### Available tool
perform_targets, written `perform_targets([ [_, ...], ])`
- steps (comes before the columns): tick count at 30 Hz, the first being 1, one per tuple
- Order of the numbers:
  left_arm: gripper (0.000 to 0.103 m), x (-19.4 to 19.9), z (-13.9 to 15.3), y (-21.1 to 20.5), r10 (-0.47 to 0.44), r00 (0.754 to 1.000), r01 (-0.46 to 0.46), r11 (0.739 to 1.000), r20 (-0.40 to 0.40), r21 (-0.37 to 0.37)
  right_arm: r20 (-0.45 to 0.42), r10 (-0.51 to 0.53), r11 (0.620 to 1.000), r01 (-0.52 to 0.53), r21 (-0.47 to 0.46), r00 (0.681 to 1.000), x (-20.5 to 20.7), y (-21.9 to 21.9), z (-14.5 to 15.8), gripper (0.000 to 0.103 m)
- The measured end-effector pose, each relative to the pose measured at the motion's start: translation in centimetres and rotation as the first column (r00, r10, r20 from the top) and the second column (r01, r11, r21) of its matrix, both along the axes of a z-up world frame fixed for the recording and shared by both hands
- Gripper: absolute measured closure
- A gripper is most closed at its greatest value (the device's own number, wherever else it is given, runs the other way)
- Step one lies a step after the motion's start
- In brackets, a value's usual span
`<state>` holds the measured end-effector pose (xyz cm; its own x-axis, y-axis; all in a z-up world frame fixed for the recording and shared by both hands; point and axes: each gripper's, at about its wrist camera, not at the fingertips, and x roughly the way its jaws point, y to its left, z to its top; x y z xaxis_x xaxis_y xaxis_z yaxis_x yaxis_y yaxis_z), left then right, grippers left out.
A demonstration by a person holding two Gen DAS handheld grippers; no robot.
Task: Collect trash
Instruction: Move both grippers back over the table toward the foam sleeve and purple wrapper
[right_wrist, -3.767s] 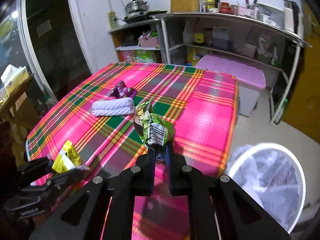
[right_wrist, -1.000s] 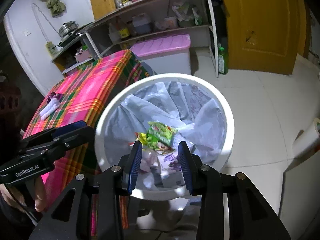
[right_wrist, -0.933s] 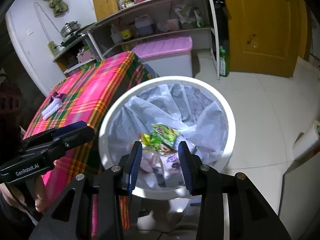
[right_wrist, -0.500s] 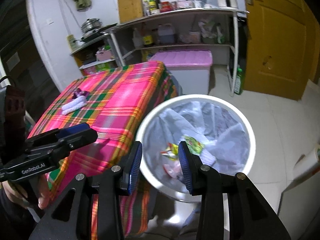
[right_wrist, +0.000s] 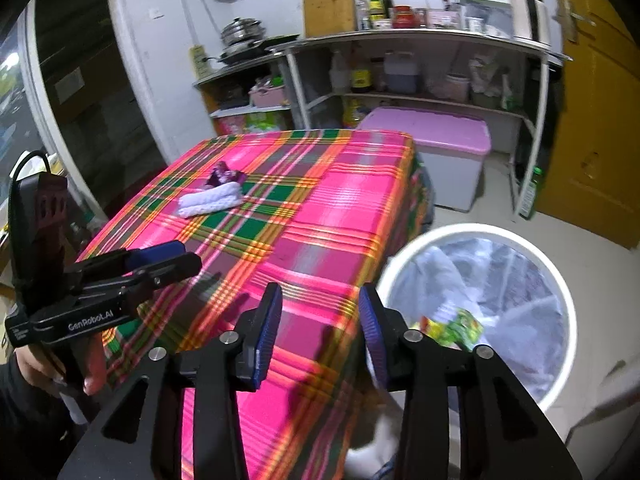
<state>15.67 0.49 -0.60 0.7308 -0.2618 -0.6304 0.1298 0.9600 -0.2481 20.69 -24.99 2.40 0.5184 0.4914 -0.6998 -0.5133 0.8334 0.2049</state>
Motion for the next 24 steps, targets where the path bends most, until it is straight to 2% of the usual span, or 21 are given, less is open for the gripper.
perform_targets([
  [8,0.058,0.8,0.2,5.4,0.095,0.995,-0.095,0.995,0.008,0.041,0.001,0.064,0.998,-0.064,-0.001,0.998,1.5,3.4,0.0,0.057],
  [15,0.053,2.6,0.0,9.3,0.150,0.989,-0.150,0.986,0.011,0.072,0.000,0.093,0.996,-0.093,-0.009,0.996,2.9,5.3,-0.1,0.057],
  [24,0.052,6.1,-0.7,11.6,0.132,0.991,-0.132,0.984,0.007,0.123,-0.010,0.111,0.993,-0.111,-0.025,0.994,4.2,6.5,-0.6,0.057],
])
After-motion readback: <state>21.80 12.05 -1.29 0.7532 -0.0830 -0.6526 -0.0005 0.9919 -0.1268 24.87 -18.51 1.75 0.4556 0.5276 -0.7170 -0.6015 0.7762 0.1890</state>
